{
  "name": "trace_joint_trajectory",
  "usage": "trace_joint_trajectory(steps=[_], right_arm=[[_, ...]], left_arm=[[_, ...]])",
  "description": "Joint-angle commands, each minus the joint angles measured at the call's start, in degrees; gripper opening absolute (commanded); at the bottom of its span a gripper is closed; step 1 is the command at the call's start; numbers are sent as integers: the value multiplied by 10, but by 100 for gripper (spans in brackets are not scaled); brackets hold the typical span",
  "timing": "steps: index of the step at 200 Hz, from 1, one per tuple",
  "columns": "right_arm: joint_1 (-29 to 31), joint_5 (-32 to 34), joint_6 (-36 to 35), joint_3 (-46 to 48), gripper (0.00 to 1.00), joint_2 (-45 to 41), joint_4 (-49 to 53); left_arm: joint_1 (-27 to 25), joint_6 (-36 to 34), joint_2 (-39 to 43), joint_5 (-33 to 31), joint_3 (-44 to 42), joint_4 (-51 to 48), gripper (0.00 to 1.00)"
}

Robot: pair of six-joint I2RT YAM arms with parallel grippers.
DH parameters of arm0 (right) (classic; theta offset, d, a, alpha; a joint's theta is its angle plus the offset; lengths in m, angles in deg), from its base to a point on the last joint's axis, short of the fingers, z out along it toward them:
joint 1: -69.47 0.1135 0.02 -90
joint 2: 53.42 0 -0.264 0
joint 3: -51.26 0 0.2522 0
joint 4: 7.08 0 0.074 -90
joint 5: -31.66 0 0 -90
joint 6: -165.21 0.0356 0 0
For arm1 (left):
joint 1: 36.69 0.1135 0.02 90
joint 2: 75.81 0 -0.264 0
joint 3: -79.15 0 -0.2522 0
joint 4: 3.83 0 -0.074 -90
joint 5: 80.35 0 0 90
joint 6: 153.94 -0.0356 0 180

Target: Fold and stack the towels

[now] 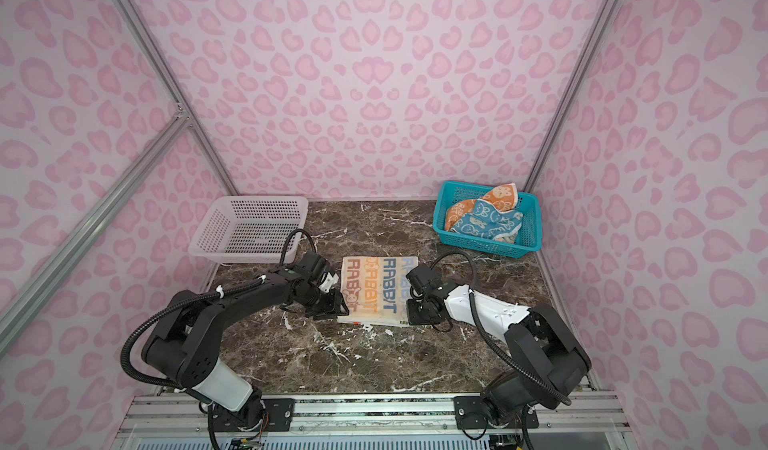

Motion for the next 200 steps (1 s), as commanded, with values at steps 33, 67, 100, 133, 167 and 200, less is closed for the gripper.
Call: trace_joint_trajectory(steps=[33,67,100,133,167,200], right_arm=[[-4,1,30,-4,38,32,-1],[-4,1,27,-9,30,31,8],[-4,8,20,-17,15,27,21],[-4,6,16,-20,6,25,29],[-4,21,-3,-33,6,28,66],[-4,8,-11,-41,11,35,75]], left_arm=[[-1,0,-20,-2,9,0,37],[-1,-3,-23,5,20,-6,22],[-1,-10,-18,17,36,-22,16],[-1,-18,-10,34,38,-37,13],[-1,-28,-1,41,31,-51,13],[-1,-43,-19,46,22,-61,12]])
